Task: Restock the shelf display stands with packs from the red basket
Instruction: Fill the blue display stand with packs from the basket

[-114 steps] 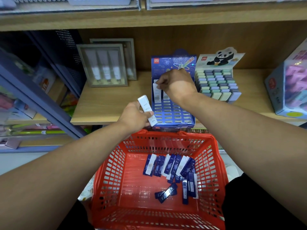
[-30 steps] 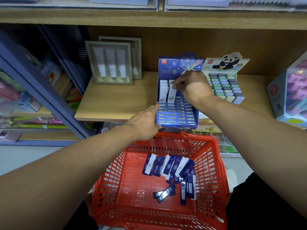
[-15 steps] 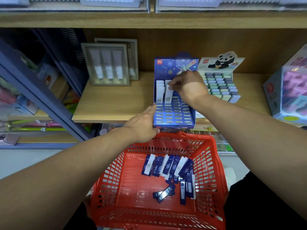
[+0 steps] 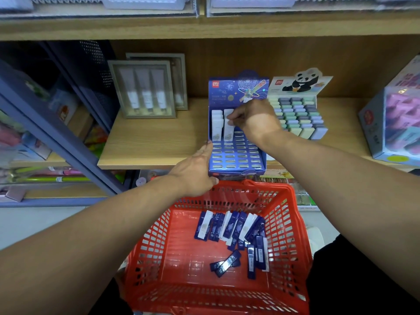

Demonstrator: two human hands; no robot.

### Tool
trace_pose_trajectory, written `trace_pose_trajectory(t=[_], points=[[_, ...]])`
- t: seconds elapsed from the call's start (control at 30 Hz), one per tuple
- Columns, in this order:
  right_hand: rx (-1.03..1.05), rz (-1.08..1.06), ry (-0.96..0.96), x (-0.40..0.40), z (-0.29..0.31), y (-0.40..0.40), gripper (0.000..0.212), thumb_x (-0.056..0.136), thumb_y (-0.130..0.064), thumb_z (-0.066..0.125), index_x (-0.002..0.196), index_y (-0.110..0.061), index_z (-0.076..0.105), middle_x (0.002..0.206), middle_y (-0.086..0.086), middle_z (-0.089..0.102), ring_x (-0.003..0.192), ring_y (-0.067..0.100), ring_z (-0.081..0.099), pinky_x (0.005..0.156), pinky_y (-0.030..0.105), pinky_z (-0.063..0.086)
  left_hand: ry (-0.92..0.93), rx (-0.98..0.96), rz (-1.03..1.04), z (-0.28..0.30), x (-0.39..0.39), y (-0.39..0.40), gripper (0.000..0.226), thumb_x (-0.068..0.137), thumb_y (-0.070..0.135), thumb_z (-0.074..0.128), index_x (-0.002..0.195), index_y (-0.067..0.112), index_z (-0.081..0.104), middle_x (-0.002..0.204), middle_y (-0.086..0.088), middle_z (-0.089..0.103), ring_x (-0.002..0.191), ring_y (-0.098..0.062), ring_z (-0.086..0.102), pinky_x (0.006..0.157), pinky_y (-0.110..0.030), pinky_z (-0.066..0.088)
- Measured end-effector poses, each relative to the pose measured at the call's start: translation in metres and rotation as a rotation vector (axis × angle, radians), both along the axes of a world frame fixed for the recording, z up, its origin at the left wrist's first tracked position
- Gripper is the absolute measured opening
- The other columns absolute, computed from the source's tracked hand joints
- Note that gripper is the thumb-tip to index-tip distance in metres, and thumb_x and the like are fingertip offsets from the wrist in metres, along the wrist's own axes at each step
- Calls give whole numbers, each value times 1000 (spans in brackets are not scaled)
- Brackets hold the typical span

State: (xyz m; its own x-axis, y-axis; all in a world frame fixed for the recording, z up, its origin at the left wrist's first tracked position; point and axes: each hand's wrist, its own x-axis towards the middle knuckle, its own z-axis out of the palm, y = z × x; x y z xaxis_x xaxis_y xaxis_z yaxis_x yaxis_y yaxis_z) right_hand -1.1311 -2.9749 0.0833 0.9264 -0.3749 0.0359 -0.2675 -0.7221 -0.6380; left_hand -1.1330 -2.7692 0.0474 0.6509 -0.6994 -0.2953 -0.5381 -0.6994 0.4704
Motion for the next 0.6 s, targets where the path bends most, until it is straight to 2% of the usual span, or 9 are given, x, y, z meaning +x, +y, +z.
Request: trace_pose_trajectory(t=[0.17, 0.23, 0.27, 0.33, 0.4, 0.5, 0.6], points=[[-59, 4, 3, -1, 2, 0, 15, 91, -15, 71, 101, -21, 80, 99, -6, 77, 98, 9, 69, 99, 27, 50, 2, -6, 6, 1, 0, 1, 105, 91, 33, 69, 160, 22, -9, 168, 6, -7, 154, -8, 8, 123, -28, 21], [-127, 1, -8, -6, 6, 0, 18, 89, -21, 74, 107, -23, 78, 103, -7, 75, 97, 10, 66, 91, 23, 49, 14, -28, 18, 2, -1, 1, 106, 91, 32, 70, 160, 23, -9, 168, 7, -7, 154, -9, 9, 123, -30, 22], [-155, -4, -6, -7, 7, -1, 27, 87, -23, 76, 115, -23, 74, 106, -5, 72, 97, 13, 63, 88, 23, 47, 19, -40, 28, 2, -1, 1, 106, 91, 32, 70, 160, 23, -10, 168, 7, -7, 154, -10, 12, 122, -31, 24], [-170, -13, 31, -11, 5, -1, 49, 85, -20, 78, 131, -25, 63, 113, 0, 68, 104, 20, 61, 90, 28, 48, 25, -52, 41, 4, -2, 0, 106, 91, 32, 69, 160, 22, -10, 168, 8, -5, 152, -12, 18, 121, -31, 27], [-215, 9, 64, -14, 0, 3, 53, 86, -15, 74, 134, -31, 57, 118, 1, 68, 107, 26, 61, 90, 35, 51, 19, -68, 43, 6, -2, 0, 105, 91, 32, 69, 160, 23, -8, 169, 7, -2, 151, -15, 24, 120, -33, 30], [-503, 54, 177, -22, 0, 14, 65, 90, -8, 60, 143, -42, 42, 110, 5, 65, 95, 30, 61, 74, 34, 46, 16, -85, 36, 7, -1, -2, 102, 90, 32, 69, 161, 24, -3, 169, 6, 2, 149, -18, 30, 118, -35, 33], [-683, 62, 308, -24, 6, 25, 83, 89, -4, 55, 157, -34, 18, 115, 8, 61, 103, 33, 62, 77, 37, 41, 18, -77, 39, 7, -1, -2, 102, 90, 31, 69, 161, 23, -3, 169, 5, 3, 149, -18, 30, 118, -34, 33]])
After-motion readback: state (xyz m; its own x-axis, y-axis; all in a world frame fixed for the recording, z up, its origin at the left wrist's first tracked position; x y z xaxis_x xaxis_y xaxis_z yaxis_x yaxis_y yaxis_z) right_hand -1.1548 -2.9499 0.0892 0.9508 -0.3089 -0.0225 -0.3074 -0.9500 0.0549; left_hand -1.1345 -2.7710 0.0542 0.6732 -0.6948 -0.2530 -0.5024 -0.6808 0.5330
